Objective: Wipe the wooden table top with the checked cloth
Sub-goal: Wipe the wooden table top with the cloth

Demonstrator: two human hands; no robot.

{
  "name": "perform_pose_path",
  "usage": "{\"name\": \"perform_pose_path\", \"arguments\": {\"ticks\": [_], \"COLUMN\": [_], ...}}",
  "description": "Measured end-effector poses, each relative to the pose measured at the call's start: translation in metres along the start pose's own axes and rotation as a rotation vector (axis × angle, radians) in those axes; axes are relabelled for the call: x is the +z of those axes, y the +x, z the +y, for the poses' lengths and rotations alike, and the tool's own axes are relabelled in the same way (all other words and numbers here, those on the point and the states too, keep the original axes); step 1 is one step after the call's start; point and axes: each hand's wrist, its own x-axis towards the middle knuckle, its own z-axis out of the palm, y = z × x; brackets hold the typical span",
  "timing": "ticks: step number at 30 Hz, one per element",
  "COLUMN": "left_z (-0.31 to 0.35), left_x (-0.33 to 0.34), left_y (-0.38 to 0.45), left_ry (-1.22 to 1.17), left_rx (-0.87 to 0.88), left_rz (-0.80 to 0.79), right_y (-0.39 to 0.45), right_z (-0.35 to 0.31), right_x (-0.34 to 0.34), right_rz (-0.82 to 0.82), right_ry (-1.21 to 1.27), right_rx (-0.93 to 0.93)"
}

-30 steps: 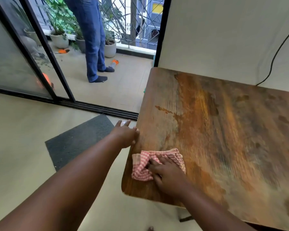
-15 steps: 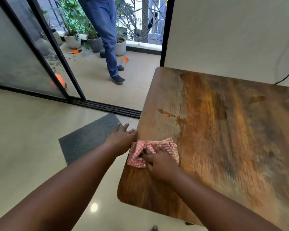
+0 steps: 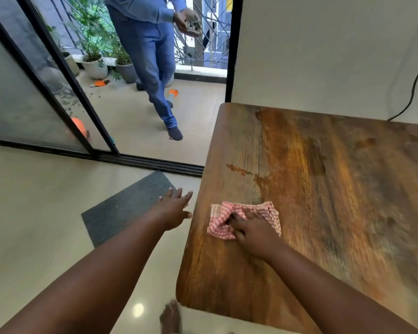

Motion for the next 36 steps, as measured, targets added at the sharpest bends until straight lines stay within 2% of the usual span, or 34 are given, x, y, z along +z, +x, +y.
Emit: {"name": "perform_pose_path", "arguments": {"ticks": [5,9,15,20,29,32,36], "left_z": [-0.010,-0.012,-0.011,-0.005,0.017,0.020,0.024], "left_x": [0.002,-0.005,-0.018,-0.026,-0.027,-0.031,-0.038], "left_y": [0.016,0.032,0.049,0.066,0.099,0.109,0.124], "left_ry": [0.018,0.106,0.246,0.298,0.296,0.293,0.256], "left_rx": [0.057,0.169,0.325,0.484,0.609,0.620,0.634], "left_rz": [-0.001,0.037,0.044,0.089,0.114,0.099,0.123], "right_y": [0.033,0.048,0.001,-0.024,0.048,0.054,0.030], "right_z": [-0.030,-0.056,-0.059,-0.044,-0.049,-0.060,-0.054], "right_x": [0.003,0.008,0.024,0.021,0.012,0.018,0.021], "right_rz": [-0.038,-0.038,-0.012,0.039,0.262,0.272,0.187], "right_ry": [0.028,0.024,-0.001,-0.003,0.104,0.090,0.057], "right_rx": [0.068,0.048,0.017,0.164,0.442,0.419,0.310]}}
